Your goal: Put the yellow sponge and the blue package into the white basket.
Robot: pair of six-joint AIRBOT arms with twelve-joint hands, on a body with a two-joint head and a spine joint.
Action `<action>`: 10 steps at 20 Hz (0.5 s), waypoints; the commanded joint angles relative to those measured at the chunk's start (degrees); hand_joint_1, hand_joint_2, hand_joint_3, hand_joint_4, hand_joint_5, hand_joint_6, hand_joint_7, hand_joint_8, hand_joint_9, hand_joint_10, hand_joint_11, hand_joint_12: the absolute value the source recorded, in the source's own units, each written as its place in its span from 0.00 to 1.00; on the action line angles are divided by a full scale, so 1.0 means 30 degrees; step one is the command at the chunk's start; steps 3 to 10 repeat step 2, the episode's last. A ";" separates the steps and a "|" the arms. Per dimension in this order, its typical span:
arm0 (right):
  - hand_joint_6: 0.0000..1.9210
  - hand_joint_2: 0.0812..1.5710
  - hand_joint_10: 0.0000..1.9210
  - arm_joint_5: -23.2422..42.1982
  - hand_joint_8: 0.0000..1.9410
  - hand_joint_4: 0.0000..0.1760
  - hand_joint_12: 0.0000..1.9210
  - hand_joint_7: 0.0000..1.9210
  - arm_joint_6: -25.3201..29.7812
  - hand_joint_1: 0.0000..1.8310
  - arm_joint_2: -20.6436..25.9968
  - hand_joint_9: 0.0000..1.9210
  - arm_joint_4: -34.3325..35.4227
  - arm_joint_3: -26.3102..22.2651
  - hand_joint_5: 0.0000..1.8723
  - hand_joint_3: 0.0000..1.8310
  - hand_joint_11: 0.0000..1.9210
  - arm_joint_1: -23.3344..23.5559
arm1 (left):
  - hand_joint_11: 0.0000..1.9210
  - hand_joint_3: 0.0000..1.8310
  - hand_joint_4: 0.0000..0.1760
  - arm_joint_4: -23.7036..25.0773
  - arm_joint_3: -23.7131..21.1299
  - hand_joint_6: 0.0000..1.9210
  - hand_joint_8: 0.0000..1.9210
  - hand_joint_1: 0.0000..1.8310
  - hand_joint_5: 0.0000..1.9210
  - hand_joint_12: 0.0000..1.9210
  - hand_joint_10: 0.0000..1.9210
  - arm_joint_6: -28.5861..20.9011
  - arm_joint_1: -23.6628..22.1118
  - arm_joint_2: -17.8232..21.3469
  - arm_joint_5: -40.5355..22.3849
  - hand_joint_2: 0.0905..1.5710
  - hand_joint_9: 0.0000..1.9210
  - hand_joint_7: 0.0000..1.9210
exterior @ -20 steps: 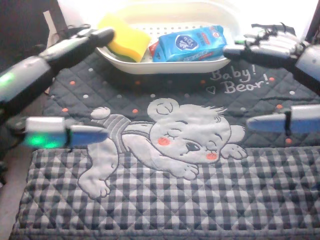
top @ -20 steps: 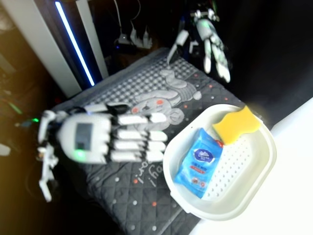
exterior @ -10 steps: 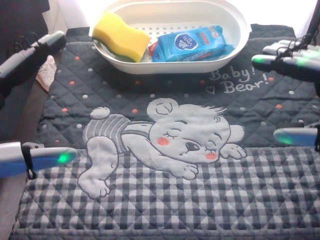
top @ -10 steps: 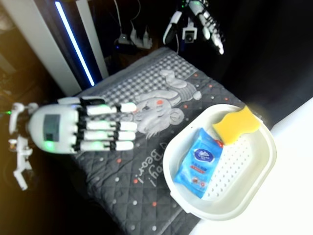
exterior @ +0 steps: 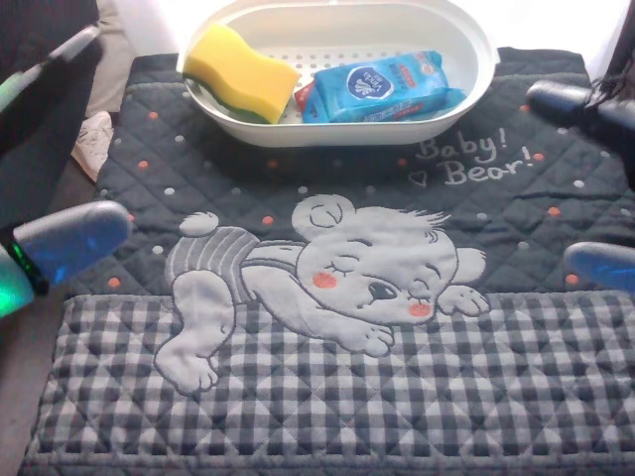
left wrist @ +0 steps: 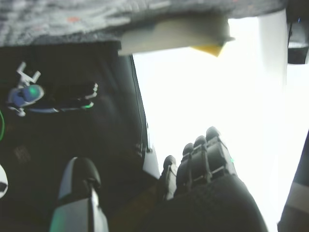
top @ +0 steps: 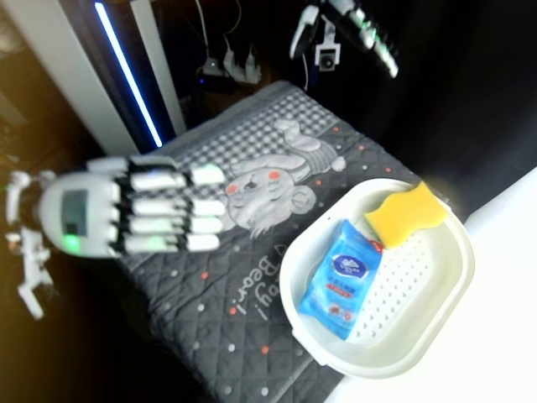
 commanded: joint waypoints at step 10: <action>0.00 0.74 0.00 0.3953 0.00 0.86 0.03 0.15 0.0074 0.36 0.1203 0.13 0.0512 -0.0838 0.06 0.00 0.13 -0.0139 | 0.06 0.01 0.23 0.1216 -0.0060 0.00 0.00 0.08 0.00 0.03 0.00 0.0227 -0.1060 0.0220 -0.2622 0.71 0.07 0.04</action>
